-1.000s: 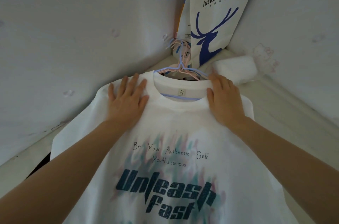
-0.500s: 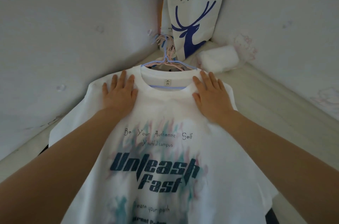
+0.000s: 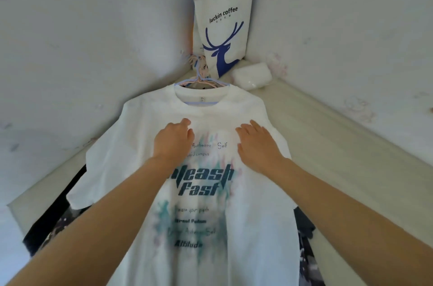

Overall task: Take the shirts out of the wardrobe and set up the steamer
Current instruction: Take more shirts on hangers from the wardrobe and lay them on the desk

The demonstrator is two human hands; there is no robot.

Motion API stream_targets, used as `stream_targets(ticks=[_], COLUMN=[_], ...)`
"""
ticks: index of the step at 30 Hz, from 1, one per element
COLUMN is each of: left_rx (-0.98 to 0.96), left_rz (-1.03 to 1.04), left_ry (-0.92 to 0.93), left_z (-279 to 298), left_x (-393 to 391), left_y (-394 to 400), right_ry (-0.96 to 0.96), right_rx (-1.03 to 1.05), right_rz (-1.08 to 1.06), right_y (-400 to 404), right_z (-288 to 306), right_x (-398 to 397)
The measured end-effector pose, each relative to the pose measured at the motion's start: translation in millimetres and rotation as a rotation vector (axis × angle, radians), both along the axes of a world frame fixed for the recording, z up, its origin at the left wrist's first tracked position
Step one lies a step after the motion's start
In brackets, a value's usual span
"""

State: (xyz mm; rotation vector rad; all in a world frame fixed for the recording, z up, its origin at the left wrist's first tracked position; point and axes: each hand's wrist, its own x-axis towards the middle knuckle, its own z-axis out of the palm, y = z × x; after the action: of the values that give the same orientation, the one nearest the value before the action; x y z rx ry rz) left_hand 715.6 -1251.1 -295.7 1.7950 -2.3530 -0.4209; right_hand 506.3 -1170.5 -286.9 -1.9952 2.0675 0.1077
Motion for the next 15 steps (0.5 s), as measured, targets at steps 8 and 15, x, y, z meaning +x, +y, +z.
stream_targets(ticks=[8, 15], left_rx=[-0.099, -0.136], left_rz=[-0.221, -0.445], left_ry=[0.01, -0.03], left_z=[8, 2], left_x=[21, 69], left_y=[102, 192], right_ry=[-0.047, -0.029], right_rx=[-0.015, -0.074], right_rz=[-0.105, -0.174], right_y=[104, 218], right_z=[10, 5], right_x=[49, 109])
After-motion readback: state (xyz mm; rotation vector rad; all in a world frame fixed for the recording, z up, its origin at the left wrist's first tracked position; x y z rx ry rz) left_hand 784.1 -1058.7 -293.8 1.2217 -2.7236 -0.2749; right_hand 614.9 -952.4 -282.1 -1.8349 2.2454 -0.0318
